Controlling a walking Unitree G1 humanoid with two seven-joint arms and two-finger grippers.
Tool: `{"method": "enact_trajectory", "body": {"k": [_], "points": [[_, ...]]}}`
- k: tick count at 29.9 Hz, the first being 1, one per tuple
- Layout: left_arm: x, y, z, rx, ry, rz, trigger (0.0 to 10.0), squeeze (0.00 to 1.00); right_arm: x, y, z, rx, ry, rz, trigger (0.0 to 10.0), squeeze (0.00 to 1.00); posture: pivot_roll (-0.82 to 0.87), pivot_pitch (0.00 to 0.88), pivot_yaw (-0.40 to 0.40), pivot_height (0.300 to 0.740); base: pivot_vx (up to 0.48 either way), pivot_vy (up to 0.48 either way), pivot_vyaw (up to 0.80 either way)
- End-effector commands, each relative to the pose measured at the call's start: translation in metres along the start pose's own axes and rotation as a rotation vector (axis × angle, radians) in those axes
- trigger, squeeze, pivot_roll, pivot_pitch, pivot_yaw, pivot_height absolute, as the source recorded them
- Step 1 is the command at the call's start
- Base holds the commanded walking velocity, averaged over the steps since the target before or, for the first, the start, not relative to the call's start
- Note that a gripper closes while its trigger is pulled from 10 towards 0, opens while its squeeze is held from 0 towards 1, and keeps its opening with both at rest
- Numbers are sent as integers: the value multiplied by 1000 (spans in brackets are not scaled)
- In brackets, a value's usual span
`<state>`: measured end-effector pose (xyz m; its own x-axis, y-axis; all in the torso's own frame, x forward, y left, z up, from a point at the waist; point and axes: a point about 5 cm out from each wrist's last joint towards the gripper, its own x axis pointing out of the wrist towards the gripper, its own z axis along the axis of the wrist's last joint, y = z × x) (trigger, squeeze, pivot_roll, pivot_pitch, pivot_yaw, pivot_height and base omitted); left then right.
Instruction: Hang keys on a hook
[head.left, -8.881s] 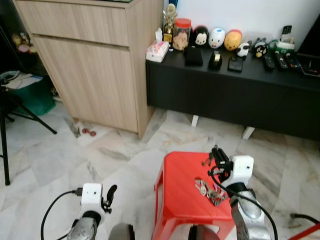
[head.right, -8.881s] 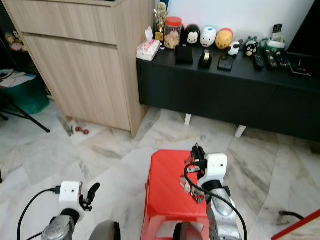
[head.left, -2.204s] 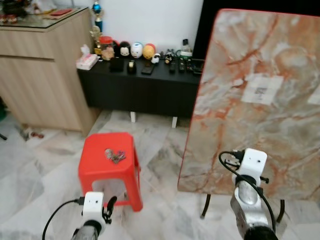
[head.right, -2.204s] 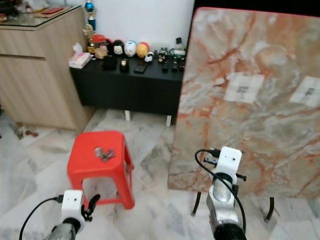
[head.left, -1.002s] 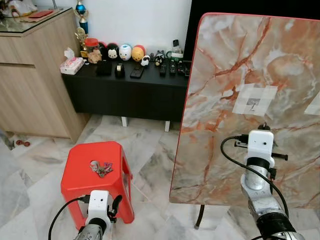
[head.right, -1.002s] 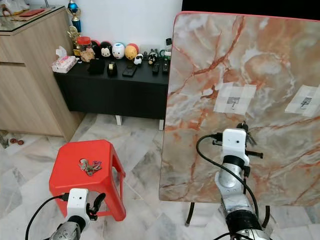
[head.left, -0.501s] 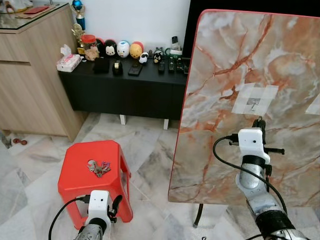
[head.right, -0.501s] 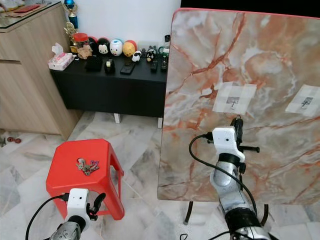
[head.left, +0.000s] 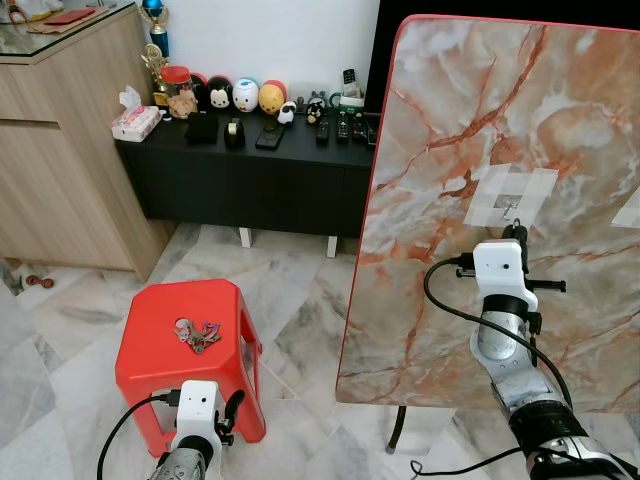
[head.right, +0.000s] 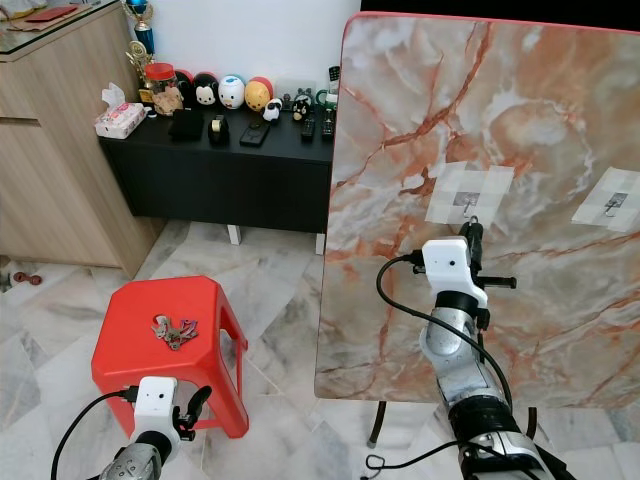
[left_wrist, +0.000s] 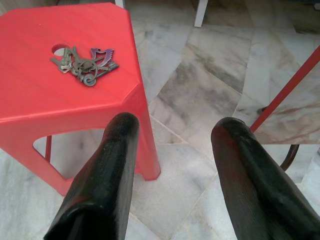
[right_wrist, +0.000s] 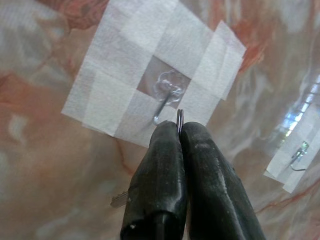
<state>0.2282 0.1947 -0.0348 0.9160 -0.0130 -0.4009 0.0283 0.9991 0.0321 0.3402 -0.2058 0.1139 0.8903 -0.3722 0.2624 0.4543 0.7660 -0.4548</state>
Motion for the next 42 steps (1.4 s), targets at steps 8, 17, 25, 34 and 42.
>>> {"method": "enact_trajectory", "body": {"k": [8,17,25,34,42], "points": [[1,-3,0,-4,5,-7,10000,0,8,1,8,-21,-32,10,10000,0,147,0,-64,740,0,0,0],[1,-3,0,-6,2,-10,10000,0,12,1,12,-32,-42,-10,10000,0,149,0,-62,740,0,0,0],[1,-3,0,-6,1,-10,10000,0,12,-1,14,-33,-49,-42,10000,0,148,0,-62,740,0,0,0],[1,-4,1,-4,1,-15,10000,0,7,-2,11,-39,-52,-59,10000,0,147,0,-62,740,0,0,0],[1,-4,1,-3,3,-13,10000,0,10,0,11,-54,-34,-48,10000,0,150,0,-63,740,0,0,0]]}}
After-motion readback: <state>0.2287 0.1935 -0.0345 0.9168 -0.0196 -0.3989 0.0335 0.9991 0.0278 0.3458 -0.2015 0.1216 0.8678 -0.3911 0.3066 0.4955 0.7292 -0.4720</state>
